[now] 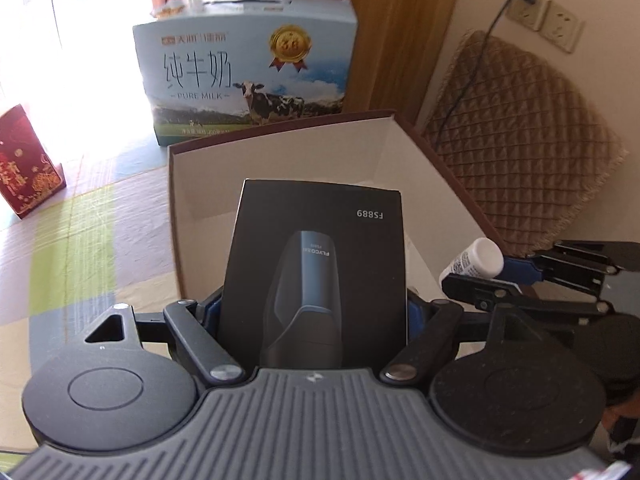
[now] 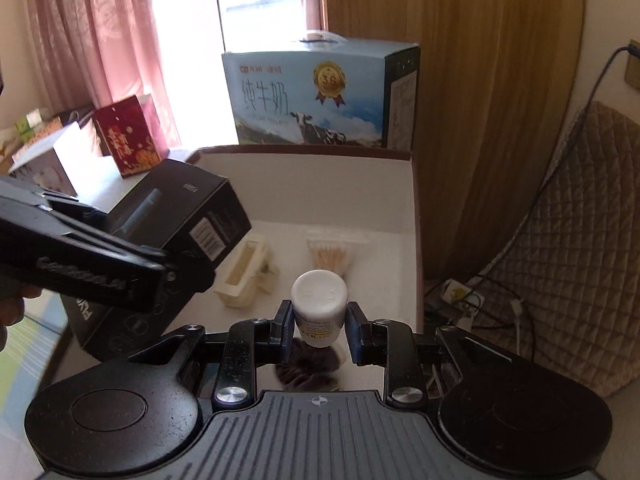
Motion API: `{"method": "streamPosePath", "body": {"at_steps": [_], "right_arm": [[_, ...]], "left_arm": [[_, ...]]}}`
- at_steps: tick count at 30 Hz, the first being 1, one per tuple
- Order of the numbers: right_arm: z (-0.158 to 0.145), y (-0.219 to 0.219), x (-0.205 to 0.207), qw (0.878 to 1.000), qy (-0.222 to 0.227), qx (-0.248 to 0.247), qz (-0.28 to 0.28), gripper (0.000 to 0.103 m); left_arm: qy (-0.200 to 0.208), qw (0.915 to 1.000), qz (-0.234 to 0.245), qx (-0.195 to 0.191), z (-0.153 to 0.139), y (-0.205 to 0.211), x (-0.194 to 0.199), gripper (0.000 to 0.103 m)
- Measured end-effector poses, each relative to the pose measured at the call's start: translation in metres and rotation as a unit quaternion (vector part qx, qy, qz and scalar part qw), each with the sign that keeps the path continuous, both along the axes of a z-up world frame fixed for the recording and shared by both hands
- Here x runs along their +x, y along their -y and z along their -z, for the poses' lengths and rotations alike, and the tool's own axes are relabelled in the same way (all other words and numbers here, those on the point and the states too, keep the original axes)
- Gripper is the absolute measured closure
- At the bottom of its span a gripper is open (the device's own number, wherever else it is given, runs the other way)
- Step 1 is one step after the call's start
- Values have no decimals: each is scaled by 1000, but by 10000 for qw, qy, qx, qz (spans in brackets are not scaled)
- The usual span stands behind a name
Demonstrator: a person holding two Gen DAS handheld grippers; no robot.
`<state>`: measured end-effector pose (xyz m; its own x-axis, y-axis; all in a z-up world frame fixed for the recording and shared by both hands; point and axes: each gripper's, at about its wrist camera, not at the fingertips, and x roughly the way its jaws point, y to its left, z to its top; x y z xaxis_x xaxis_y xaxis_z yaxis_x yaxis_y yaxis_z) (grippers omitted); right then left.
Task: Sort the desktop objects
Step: 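Carry the black box and white bottle over the brown cardboard box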
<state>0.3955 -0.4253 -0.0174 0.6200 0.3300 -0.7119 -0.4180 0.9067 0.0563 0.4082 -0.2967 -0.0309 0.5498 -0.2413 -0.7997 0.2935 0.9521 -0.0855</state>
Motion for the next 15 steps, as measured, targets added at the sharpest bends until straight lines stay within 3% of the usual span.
{"method": "streamPosePath", "body": {"at_steps": [15], "right_arm": [[14,-6,37,9991,-178,-267,-292,79]], "left_arm": [[-530,9975,-467,-15,46,24,58,25]]}}
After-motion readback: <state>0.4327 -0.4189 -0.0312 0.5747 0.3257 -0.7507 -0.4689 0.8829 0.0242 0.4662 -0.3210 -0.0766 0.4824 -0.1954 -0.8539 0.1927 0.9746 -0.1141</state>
